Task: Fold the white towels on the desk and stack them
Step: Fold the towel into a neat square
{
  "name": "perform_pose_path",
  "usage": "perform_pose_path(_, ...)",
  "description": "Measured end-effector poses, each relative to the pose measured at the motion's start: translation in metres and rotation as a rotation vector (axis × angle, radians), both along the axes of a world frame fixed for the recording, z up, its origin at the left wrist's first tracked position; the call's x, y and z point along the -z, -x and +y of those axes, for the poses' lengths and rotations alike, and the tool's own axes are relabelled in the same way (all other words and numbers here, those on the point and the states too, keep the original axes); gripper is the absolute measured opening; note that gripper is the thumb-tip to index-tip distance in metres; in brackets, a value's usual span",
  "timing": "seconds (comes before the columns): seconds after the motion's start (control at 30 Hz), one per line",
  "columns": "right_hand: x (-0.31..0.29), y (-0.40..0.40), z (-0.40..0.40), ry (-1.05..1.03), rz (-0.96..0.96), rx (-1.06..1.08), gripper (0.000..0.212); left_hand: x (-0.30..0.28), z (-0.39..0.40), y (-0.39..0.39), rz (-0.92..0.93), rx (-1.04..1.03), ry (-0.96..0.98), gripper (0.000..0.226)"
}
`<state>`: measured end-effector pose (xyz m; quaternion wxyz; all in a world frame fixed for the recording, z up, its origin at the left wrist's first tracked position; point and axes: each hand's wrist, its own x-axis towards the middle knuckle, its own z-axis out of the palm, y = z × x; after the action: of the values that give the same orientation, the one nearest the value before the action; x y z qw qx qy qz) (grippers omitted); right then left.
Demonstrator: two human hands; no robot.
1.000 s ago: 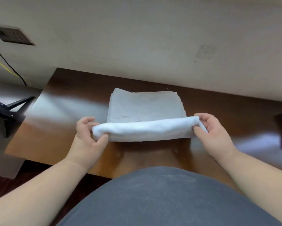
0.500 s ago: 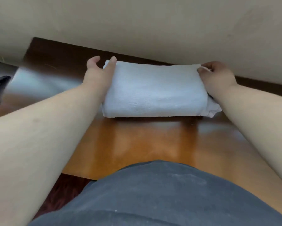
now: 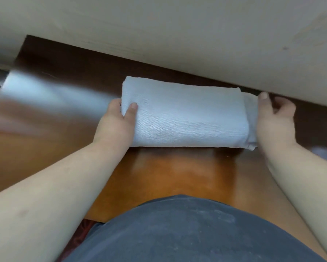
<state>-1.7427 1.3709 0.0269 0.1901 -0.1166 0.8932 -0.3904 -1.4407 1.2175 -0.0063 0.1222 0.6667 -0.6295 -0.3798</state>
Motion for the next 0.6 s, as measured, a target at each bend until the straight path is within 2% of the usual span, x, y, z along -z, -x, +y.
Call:
perform_pose_path(0.1,0.014,-0.02,0.009,-0.122,-0.118,-0.171,0.077,0.004,-0.007,0.004,-0.049,0.028,-0.02,0.033)
perform_pose_path(0.17,0.021,-0.02,-0.003,-0.207,-0.184,-0.136,0.082,0.009,-0.012,0.008,-0.062,-0.002,-0.021,0.041)
perform_pose_path(0.23,0.025,-0.018,-0.013,-0.295,-0.178,-0.098,0.092,0.011,-0.016,0.012,-0.109,-0.084,-0.021,0.058)
perform_pose_path(0.33,0.023,-0.017,-0.019,-0.252,-0.296,0.011,0.103,0.006,-0.024,0.011,-0.059,-0.11,-0.162,0.071)
perform_pose_path(0.4,0.016,-0.014,-0.022,-0.196,-0.437,0.055,0.097,-0.004,-0.034,0.006,0.061,-0.106,-0.331,0.065)
perform_pose_path(0.5,0.0,-0.006,-0.018,-0.26,-0.646,-0.074,0.074,-0.019,-0.042,-0.009,0.308,-0.123,-0.618,0.041)
perform_pose_path(0.6,-0.013,-0.007,-0.002,-0.218,-0.804,-0.093,0.06,-0.032,-0.034,-0.025,0.431,-0.141,-0.72,0.031)
